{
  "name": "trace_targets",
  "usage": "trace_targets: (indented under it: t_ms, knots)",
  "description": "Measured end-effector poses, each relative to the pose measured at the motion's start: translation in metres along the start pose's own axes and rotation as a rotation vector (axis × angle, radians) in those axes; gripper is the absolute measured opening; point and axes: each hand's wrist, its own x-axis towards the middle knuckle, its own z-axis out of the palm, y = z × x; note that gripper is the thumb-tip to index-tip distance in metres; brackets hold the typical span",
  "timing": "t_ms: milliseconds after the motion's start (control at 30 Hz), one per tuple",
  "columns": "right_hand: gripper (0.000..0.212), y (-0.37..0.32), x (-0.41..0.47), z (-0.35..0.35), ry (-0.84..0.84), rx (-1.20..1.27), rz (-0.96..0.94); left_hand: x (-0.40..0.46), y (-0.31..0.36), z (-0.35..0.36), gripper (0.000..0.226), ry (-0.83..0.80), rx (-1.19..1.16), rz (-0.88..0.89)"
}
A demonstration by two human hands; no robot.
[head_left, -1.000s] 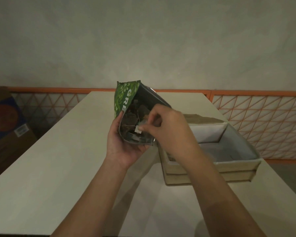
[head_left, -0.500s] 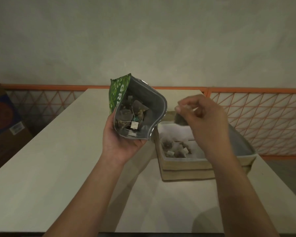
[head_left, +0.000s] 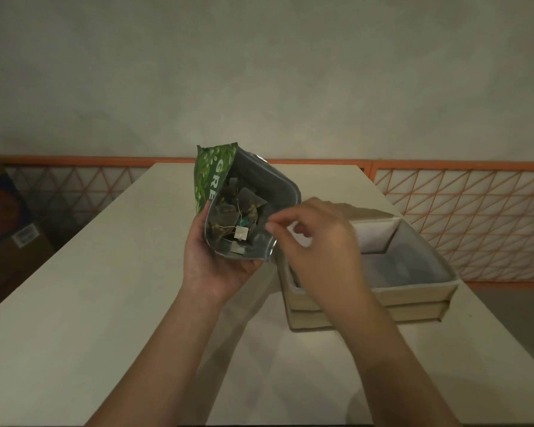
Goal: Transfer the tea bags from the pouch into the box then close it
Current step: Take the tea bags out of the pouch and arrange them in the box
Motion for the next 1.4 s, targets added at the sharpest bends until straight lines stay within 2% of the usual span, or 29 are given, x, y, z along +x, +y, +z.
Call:
trace_targets:
  t_ms: [167, 300, 400, 500, 600, 700, 900, 1067, 1233, 1333, 1400]
  knots:
    - [0.017, -0.021, 0.027, 0.039, -0.171, -0.247, -0.146, -0.007, 0.003, 0.001, 0.051, 0.063, -0.008, 0.002]
    - [0.040, -0.028, 0.038, 0.060, -0.369, -0.511, -0.020, -0.009, 0.005, -0.001, 0.054, 0.075, -0.009, 0.010]
    - [0.041, -0.027, 0.036, 0.065, -0.424, -0.577, -0.009, -0.008, 0.006, -0.004, 0.052, 0.058, -0.028, 0.000]
    - [0.026, -0.023, 0.034, 0.061, -0.409, -0.473, -0.014, -0.007, 0.008, -0.008, 0.056, 0.067, 0.027, 0.009]
    - [0.008, -0.020, 0.033, 0.051, -0.355, -0.190, 0.018, -0.006, 0.007, -0.007, 0.053, 0.071, 0.042, 0.020]
    - [0.016, -0.021, 0.033, 0.029, -0.237, 0.075, 0.074, -0.005, 0.004, -0.003, 0.048, 0.049, 0.048, 0.057]
    - [0.019, -0.014, 0.028, -0.017, 0.006, 0.385, 0.169, -0.003, 0.001, 0.002, 0.052, 0.002, 0.027, 0.034]
    - [0.027, 0.014, 0.021, -0.041, 0.117, 0.329, 0.262, -0.003, -0.004, -0.001, 0.049, 0.031, -0.020, 0.018]
    - [0.012, 0.051, 0.009, -0.045, -0.032, 0.114, 0.475, -0.004, -0.007, 0.004, 0.050, 0.043, -0.025, 0.033]
    - [0.020, 0.062, 0.004, -0.042, -0.142, -0.001, 0.531, -0.004, -0.008, 0.004, 0.052, 0.035, -0.031, 0.025]
    - [0.021, 0.061, 0.003, -0.040, -0.130, -0.032, 0.498, -0.005, -0.008, 0.005, 0.052, 0.034, -0.026, 0.028]
